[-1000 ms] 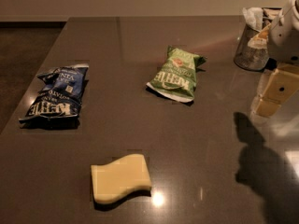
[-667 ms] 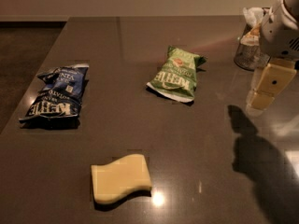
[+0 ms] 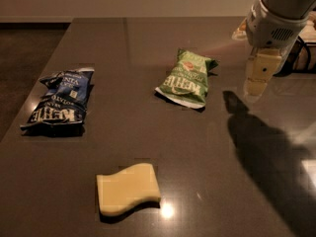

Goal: Pick green jalapeno chip bag

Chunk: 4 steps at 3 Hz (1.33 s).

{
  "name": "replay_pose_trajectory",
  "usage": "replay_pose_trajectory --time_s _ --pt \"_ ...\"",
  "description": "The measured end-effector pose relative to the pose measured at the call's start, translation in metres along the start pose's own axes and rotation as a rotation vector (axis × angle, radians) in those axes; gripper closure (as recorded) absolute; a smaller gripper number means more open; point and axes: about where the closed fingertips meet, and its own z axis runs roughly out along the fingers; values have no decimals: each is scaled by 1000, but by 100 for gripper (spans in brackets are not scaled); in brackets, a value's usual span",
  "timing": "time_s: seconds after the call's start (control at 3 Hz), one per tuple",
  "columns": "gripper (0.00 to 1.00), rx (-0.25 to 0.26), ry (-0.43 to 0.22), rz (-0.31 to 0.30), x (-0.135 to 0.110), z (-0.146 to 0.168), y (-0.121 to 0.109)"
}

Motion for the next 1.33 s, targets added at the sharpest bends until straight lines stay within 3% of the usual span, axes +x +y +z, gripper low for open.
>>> replay_pose_trajectory --time_s 0.33,0.67,1.33 --pt "0 9 -1 -96 -17 19 -34" --pt "0 -18 5 -183 -42 51 -73" --pt "0 -87 16 -191 -67 98 -109"
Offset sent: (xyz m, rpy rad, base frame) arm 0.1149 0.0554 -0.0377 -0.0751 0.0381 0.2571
